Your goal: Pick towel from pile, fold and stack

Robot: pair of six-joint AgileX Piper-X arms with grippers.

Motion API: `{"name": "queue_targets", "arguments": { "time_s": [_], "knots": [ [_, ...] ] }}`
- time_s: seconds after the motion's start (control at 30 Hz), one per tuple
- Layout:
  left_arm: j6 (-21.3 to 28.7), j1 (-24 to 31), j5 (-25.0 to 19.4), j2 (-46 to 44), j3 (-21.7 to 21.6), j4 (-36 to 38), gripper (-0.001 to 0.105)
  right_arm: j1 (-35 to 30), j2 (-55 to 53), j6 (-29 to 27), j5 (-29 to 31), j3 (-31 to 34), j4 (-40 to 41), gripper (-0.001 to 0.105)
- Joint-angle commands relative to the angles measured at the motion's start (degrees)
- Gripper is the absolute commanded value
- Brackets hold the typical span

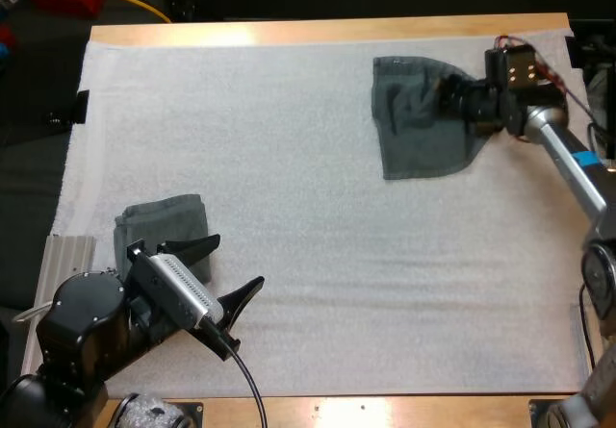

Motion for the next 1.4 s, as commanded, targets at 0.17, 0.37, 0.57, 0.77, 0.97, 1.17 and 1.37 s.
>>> {"name": "queue_targets", "arguments": {
  "time_s": [0.17,0.37,0.57,0.77,0.97,1.17,1.37],
  "knots": [
    [-0.6,-0.2,-0.5,0.0,-0.3,-1.1,0.067,1.5,3.7,0.1,-0.2,-0.5,0.8,0.074],
    [-0.6,-0.2,-0.5,0.0,-0.3,-1.1,0.067,2.6,5.4,-0.1,0.5,-0.5,3.7,0.042],
    [-0.6,-0.2,-0.5,0.0,-0.3,-1.1,0.067,2.6,4.9,-4.2,-0.1,-0.9,8.1,0.001],
    [-0.6,-0.2,-0.5,0.0,-0.3,-1.1,0.067,2.7,1.4,-10.6,0.2,-1.1,10.5,0.001],
    [-0.6,-0.2,-0.5,0.0,-0.3,-1.1,0.067,3.1,-5.8,-15.2,-0.1,-1.1,13.3,0.001],
    [-0.6,-0.2,-0.5,0.0,-0.3,-1.1,0.067,5.9,-14.0,-19.5,-0.1,-1.1,15.3,0.001],
    [-0.6,-0.2,-0.5,0.0,-0.3,-1.1,0.067,9.4,-21.4,-19.5,-0.1,-1.1,15.5,0.001]
  ]
}}
